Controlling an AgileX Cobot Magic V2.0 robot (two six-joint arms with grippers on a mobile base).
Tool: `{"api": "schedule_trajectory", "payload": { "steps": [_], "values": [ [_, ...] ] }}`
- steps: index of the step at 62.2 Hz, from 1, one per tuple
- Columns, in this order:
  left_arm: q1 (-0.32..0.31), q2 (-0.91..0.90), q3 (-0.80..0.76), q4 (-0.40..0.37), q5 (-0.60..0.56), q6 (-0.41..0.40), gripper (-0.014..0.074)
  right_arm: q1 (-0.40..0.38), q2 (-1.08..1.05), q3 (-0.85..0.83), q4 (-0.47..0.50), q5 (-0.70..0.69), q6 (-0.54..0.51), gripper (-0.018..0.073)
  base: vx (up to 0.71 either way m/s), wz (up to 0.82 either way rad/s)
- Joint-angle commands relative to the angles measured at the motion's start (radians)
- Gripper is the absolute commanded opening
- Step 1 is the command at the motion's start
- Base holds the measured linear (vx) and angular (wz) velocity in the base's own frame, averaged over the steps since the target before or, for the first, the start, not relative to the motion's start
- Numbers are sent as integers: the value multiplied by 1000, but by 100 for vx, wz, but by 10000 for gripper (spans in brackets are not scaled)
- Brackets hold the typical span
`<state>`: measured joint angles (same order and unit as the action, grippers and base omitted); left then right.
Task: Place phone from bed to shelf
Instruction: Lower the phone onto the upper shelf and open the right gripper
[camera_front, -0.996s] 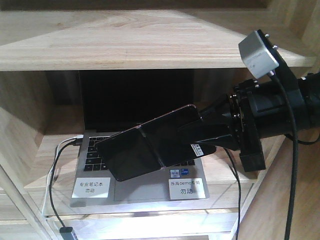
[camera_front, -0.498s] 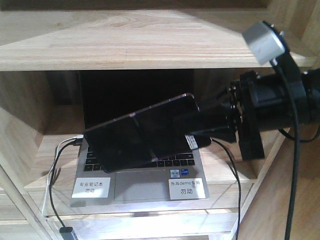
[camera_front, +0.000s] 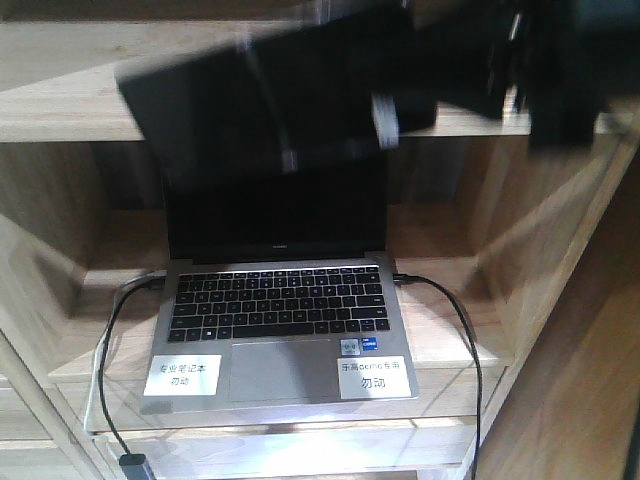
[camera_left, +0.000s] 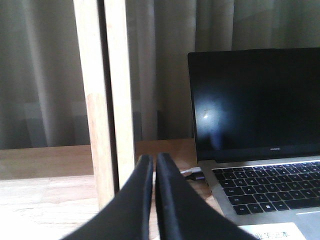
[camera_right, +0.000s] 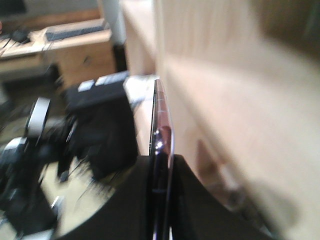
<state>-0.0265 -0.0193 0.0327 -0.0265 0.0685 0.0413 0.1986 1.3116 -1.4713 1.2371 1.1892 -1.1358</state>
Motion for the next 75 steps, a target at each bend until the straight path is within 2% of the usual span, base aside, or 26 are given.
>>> {"api": "schedule_trajectory", "payload": {
  "steps": [1, 11, 21, 30, 40, 75],
  "values": [
    [2, -7, -24, -11, -75, -9, 1, -2, 17, -98, 92, -79, 26, -3, 0, 0],
    [2, -7, -24, -11, -75, -9, 1, 9, 103, -218, 119, -98, 37, -3, 0, 0],
    [2, -7, -24, -11, -75, -9, 1, 118, 199, -332, 82, -182, 40, -3, 0, 0],
    [2, -7, -24, -11, -75, -9, 1, 208, 284, -401, 57, -310, 71, -3, 0, 0],
    [2, -7, -24, -11, -75, -9, 1, 267, 359, -431, 61, -445, 77, -3, 0, 0],
    [2, -7, -24, -11, -75, -9, 1, 276, 474, -436, 77, -584, 108, -3, 0, 0]
  ]
}}
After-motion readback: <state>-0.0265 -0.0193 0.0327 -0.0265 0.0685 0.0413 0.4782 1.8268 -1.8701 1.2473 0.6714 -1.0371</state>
